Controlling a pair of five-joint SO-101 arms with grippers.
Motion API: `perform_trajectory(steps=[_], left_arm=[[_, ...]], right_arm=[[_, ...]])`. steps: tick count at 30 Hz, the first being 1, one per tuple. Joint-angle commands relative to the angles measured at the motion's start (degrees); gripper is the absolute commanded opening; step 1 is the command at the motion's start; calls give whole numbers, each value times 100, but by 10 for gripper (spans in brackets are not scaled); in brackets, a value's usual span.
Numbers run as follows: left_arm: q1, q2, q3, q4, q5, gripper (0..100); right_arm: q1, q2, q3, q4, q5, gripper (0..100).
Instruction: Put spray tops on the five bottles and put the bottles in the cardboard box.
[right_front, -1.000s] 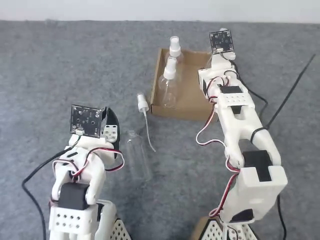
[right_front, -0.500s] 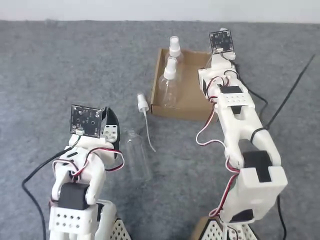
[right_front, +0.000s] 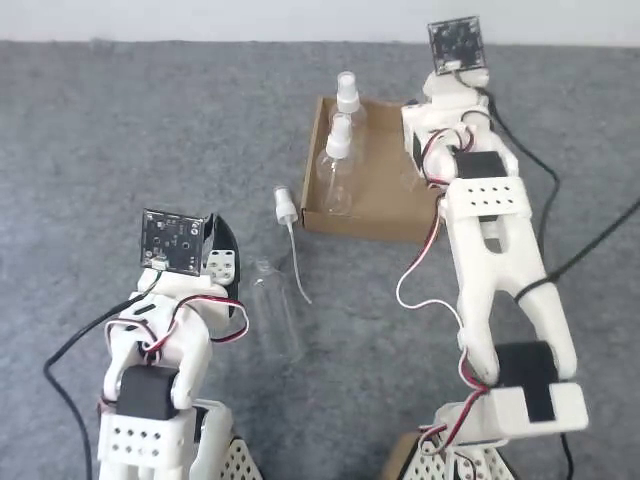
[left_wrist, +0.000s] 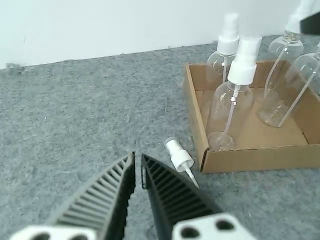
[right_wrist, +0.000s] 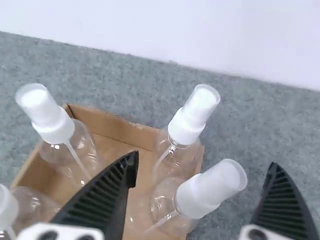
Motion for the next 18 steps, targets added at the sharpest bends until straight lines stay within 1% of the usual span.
perform_trajectory(steps=[1, 8, 11, 15, 18], left_arm=[[-44, -97, -48, -167, 62, 12], [-44, -97, -48, -167, 62, 12], [-44, -97, -48, -167, 62, 12], [-158, -97, -101, -229, 62, 12], [-862, -44, -453, -273, 70, 12]], right_arm=[[-40, -673, -440, 409, -26, 322], [-84, -1156, -791, 1402, -44, 321], [-295, -1420, -941, 1965, -26, 273], [-884, -1807, -914, 2642, -26, 165], [-1516, -2026, -712, 3231, -53, 159]])
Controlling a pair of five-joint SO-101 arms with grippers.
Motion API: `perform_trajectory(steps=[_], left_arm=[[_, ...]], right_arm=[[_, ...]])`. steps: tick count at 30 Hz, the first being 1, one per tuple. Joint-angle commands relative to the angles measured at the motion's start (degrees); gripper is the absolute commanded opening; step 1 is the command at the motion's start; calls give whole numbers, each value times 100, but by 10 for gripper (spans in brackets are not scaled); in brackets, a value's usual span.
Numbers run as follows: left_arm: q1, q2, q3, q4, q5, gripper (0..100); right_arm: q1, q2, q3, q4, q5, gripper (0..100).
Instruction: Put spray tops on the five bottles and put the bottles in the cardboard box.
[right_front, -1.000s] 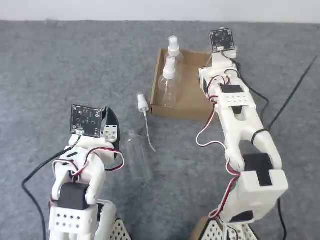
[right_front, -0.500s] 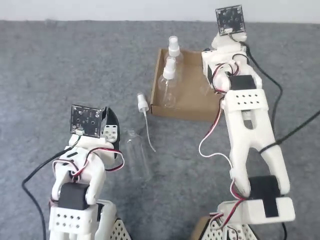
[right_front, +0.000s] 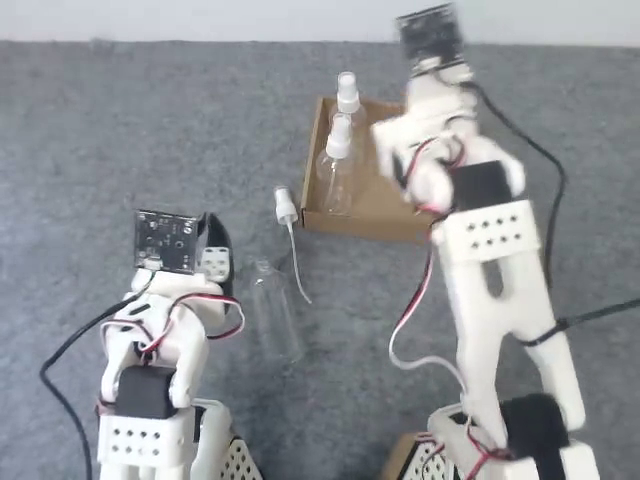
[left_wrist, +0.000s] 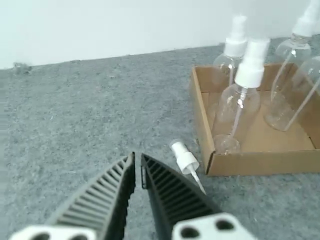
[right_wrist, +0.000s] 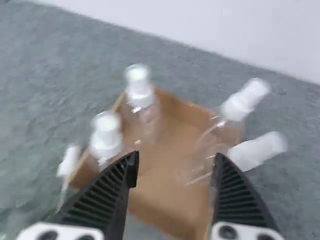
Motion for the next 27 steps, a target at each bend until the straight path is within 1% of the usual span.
perform_trajectory(steps=[1, 3, 4, 6, 10, 13, 16, 19, 22, 27], left_arm=[[-747, -26, -629, -53, 149, 12], [-1125, 176, -1059, 229, 325, 12], [-1213, 360, -1244, 325, 352, 12], [-1248, 888, -1543, 448, 360, 12], [-1310, 2013, -1921, 475, 378, 12], [-1811, 2673, -2308, 475, 369, 12], [-2286, 3182, -2607, 484, 369, 12], [-2356, 3525, -2677, 475, 352, 12], [-2347, 3587, -2677, 440, 352, 12], [-2347, 3411, -2651, 475, 352, 12]], right_arm=[[-936, -629, 9, 840, -70, 171], [-1402, -655, 264, 1051, -79, 200], [-1640, -655, 413, 1086, -88, 217], [-2053, -646, 738, 1051, -378, 256], [-2765, -646, 1363, 673, -1037, 322], [-3231, -637, 1908, 312, -1196, 333], [-3697, -637, 2541, -295, -1257, 333], [-3987, -637, 3024, -822, -1284, 333], [-4110, -637, 3323, -1244, -1582, 333], [-4119, -347, 3429, -1455, -2004, 333]])
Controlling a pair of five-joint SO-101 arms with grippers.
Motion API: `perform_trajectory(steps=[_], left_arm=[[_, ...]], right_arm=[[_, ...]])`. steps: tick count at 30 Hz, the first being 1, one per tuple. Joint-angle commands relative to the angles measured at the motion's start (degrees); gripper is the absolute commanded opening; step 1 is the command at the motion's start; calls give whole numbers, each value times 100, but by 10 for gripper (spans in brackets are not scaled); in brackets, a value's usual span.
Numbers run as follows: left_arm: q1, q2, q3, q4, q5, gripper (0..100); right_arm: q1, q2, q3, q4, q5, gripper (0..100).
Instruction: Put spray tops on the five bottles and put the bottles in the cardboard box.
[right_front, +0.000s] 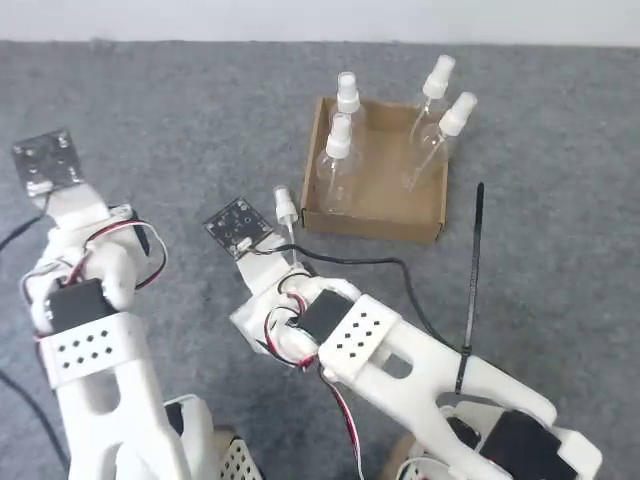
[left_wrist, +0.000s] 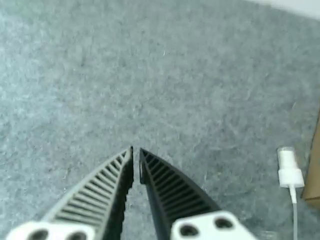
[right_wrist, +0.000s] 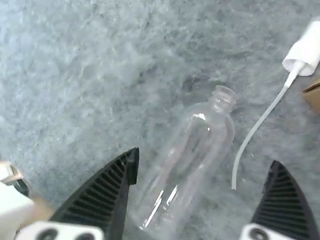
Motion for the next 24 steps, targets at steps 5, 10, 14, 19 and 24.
perform_trajectory(steps=[5, 10, 14, 19, 24], left_arm=[[-9, -255, -259, 18, 26, 12], [-9, -237, -259, 18, 26, 12], [-9, -246, -259, 18, 26, 12], [-9, -255, -259, 9, 26, 12], [-18, -237, -259, 0, 26, 12]], right_arm=[[-57, 910, -79, -787, -501, 333], [-75, 1305, -79, -963, -527, 332], [-75, 1341, -53, -936, -536, 255], [-127, 1358, -44, -936, -510, 64], [-259, 1323, -35, -884, -492, 25]])
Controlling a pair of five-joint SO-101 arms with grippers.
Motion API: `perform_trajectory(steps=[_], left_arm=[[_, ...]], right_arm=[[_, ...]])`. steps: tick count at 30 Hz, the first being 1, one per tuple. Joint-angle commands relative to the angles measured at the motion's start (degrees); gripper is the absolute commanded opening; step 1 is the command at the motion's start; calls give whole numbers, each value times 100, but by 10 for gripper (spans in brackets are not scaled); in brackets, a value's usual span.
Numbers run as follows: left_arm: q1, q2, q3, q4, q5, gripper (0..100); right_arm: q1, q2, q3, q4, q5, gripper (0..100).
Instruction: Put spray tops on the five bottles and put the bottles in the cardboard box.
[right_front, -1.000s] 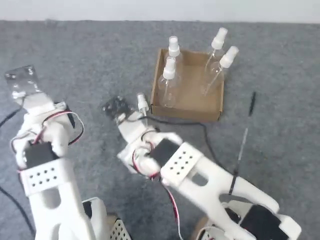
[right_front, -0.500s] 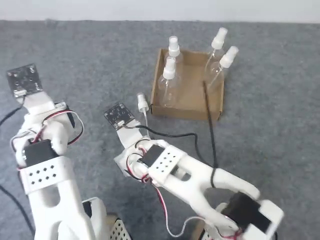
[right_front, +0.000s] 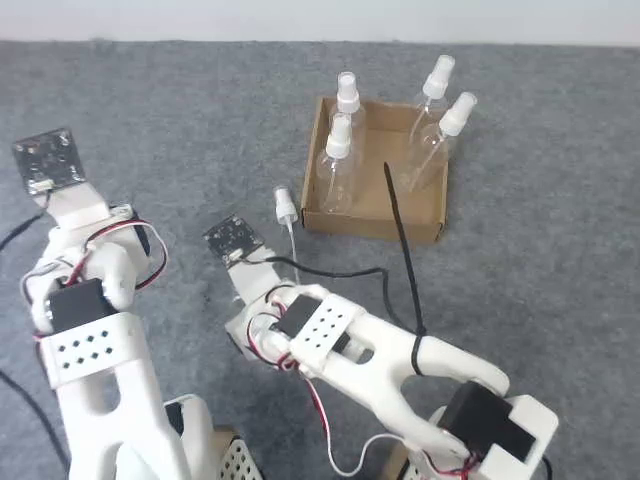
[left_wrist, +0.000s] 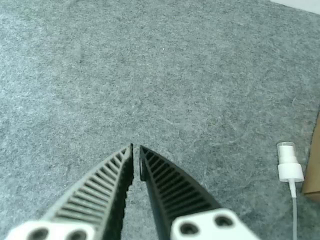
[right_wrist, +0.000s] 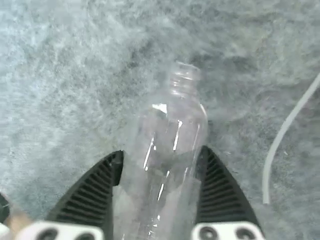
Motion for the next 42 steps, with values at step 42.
perform_trajectory(steps=[42], left_arm=[[1925, 633, -743, 343, -132, 134]], right_arm=[[6818, -2879, -2312, 4602, 4360, 24]])
